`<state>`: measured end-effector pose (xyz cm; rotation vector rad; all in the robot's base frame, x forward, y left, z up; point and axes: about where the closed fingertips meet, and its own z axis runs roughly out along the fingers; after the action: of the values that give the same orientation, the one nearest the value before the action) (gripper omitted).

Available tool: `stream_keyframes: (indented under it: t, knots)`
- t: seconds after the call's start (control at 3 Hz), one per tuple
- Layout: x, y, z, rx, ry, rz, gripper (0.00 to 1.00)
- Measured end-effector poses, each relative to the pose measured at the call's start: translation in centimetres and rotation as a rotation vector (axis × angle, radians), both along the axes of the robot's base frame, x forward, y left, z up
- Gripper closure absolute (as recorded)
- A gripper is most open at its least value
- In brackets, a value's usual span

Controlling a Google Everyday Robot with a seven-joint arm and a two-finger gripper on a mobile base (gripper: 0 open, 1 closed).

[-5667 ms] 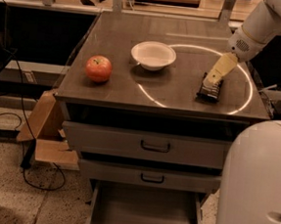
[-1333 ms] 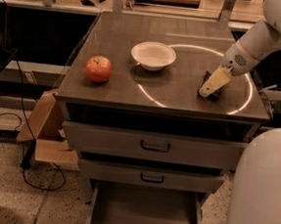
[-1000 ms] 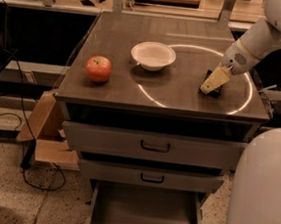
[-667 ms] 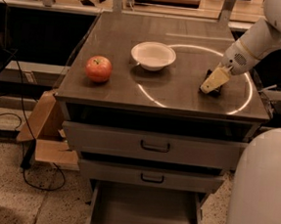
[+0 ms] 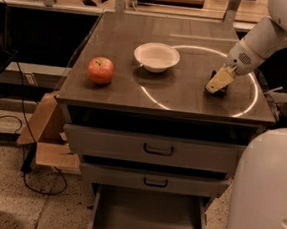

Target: Place rxbar chocolate into bottom drawer

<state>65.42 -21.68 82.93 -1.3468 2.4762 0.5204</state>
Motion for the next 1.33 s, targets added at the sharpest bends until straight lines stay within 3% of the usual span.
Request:
stream_keyframes:
  t: [0.33, 1.33]
  knots:
    - [0.0, 0.0, 0.1, 0.0, 0.0, 0.0, 1.0]
    - [0.3, 0.1, 7.2, -0.051, -0.129, -0.056, 1.0]
